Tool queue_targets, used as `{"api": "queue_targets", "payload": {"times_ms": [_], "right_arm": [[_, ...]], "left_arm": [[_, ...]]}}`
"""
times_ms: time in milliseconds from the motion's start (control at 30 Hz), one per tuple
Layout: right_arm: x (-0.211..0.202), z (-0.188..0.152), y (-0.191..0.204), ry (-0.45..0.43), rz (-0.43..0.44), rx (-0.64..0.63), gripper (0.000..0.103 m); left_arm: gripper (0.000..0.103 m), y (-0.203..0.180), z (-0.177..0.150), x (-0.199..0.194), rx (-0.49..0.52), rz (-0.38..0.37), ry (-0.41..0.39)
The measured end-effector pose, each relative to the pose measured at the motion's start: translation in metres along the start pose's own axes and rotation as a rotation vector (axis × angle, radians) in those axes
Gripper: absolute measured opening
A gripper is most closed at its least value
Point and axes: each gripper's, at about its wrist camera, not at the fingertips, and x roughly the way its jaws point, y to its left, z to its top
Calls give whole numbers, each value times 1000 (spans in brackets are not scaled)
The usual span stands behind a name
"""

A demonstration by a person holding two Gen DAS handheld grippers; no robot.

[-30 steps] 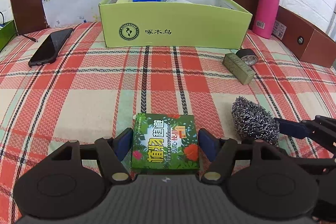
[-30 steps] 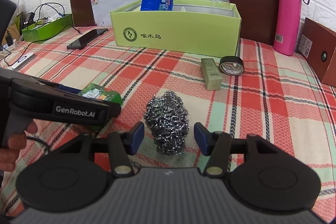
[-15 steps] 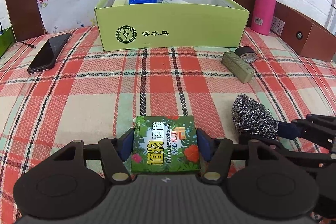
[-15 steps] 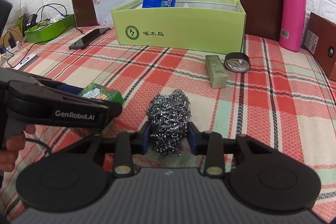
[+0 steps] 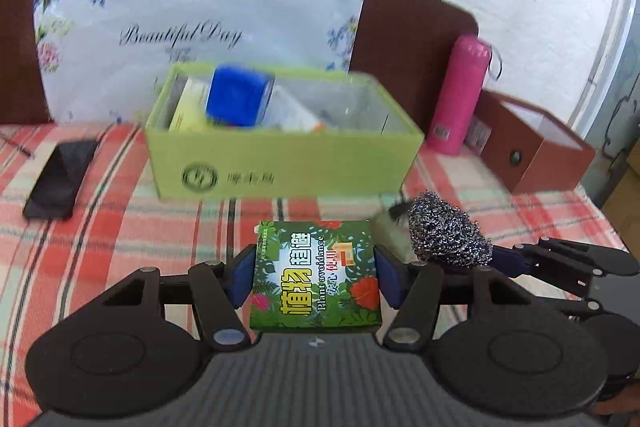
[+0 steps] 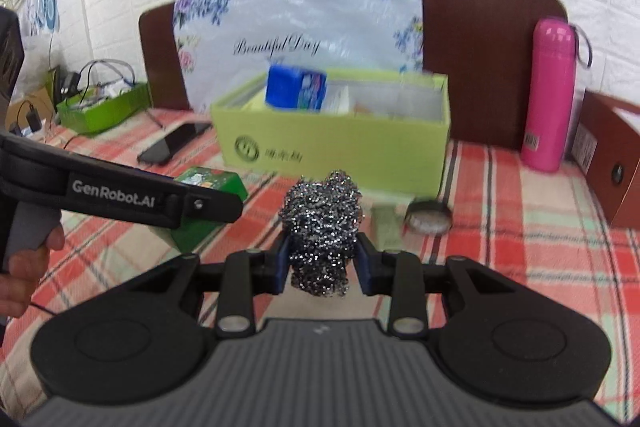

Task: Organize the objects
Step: 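Drop green soap box into the light-green box with left tool while right tool drops steel wool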

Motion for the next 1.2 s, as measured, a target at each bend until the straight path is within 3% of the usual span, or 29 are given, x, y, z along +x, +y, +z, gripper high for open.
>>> {"api": "queue_targets", "payload": {"times_ms": [267, 533, 800, 967, 1033, 1100, 1200], "right_arm": [[21, 46, -24, -96, -80, -39, 32], [65, 75, -42, -118, -149, -59, 32], [112, 85, -56, -67, -159, -70, 32], [134, 86, -59, -44, -144, -76, 33], [139, 85, -58, -47, -136, -82, 36], [140, 82, -56, -49, -141, -88, 51], [135, 78, -55, -67, -150, -90, 68]], "left_arm": [[63, -12, 66, 12, -20, -47, -96], [63, -20, 118, 62, -33, -53, -121], [63, -11, 136, 125, -66, -30, -74], [64, -3, 134, 144, -80, -30, -57], [68, -2, 133, 147, -79, -23, -60], [77, -1, 132, 146, -77, -7, -63], [78, 3, 130, 140, -85, -12, -78]]}}
